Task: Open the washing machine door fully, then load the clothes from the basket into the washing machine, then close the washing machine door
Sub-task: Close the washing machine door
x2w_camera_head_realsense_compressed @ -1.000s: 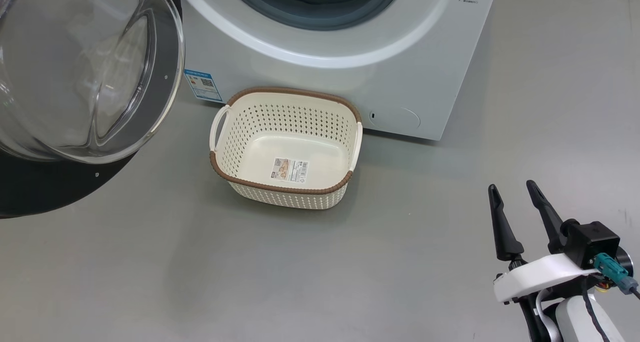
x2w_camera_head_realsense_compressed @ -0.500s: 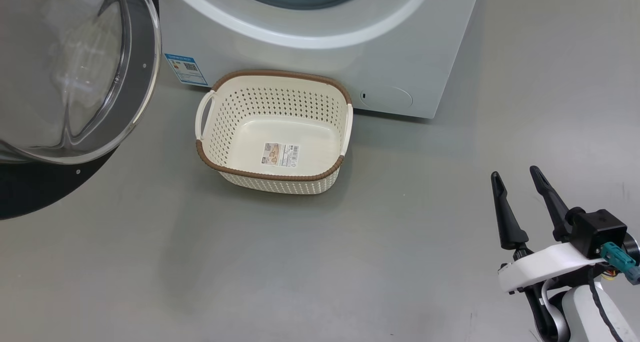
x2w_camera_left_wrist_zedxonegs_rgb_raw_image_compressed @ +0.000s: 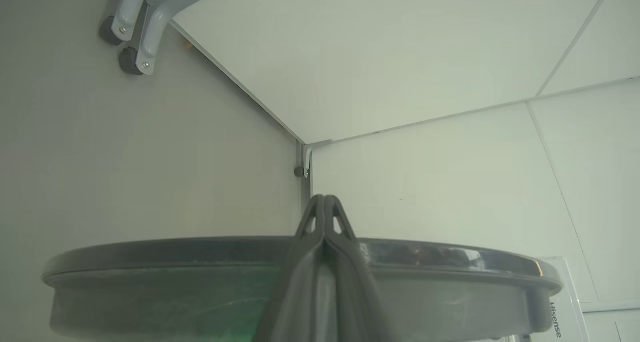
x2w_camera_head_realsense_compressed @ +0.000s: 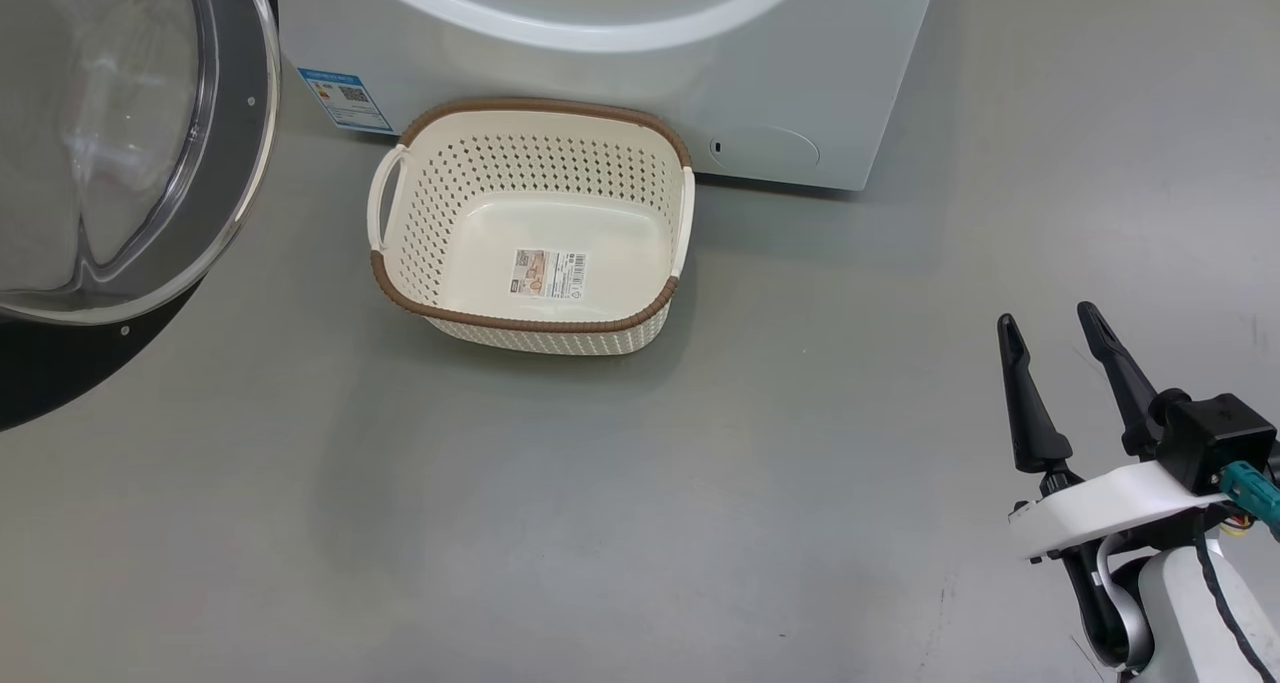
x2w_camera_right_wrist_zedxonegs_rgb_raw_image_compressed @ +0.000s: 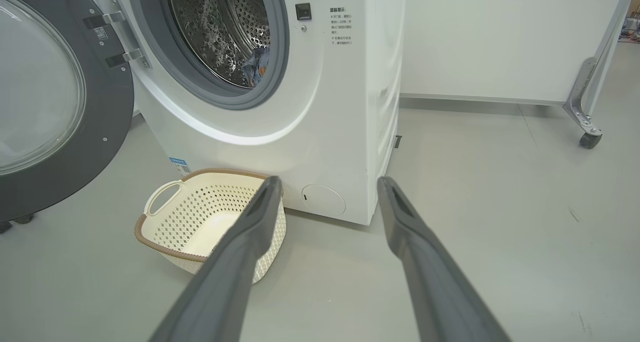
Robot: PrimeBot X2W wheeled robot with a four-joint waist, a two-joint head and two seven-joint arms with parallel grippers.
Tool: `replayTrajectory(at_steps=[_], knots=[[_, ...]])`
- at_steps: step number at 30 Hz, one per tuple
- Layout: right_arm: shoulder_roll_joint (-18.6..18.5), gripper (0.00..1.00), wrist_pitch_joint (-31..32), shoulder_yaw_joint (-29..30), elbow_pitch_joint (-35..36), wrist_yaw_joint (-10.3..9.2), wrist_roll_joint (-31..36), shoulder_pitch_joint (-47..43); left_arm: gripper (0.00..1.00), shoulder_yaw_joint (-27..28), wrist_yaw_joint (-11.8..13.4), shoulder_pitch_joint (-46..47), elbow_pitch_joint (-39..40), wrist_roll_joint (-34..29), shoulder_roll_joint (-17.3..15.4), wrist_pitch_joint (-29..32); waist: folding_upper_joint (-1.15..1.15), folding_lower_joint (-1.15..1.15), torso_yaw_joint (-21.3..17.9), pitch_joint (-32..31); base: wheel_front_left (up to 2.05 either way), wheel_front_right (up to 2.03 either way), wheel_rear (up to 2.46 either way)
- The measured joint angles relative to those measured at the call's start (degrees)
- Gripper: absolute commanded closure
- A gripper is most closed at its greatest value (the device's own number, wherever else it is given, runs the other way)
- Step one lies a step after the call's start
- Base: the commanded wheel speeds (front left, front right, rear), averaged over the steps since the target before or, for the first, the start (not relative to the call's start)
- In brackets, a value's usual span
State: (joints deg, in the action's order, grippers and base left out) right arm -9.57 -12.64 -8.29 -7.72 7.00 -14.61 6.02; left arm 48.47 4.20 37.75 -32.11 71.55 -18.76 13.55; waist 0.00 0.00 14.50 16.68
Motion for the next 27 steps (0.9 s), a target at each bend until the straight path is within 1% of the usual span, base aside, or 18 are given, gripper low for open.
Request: replayTrajectory(at_steps=[11,15,23,27], knots=[[0.0,0.0,0.2,-0.1,0.1,0.0,0.0,0.6,1.0,0.3,-1.1,0.2,-1.8,0.7,0.0,1.1,0.0,0.0,0.4,0.6,0.0,0.0,0.0],[-0.2,0.0,0.2,-0.1,0.1,0.0,0.0,0.6,1.0,0.4,-1.5,0.2,-2.4,2.1,-0.2,2.4,0.0,0.0,0.6,0.8,0.0,0.0,0.0],[-0.7,0.0,0.5,-0.2,0.1,0.0,0.0,0.6,1.0,0.3,-1.6,0.2,-2.9,2.5,-0.8,5.1,0.0,0.0,0.9,1.1,0.0,0.0,0.0],[-0.9,0.0,0.5,-0.2,0.1,0.0,-0.1,0.6,1.0,-0.2,-1.8,0.1,-3.0,3.0,-1.6,7.6,0.0,0.0,1.1,1.3,0.0,0.0,0.0]])
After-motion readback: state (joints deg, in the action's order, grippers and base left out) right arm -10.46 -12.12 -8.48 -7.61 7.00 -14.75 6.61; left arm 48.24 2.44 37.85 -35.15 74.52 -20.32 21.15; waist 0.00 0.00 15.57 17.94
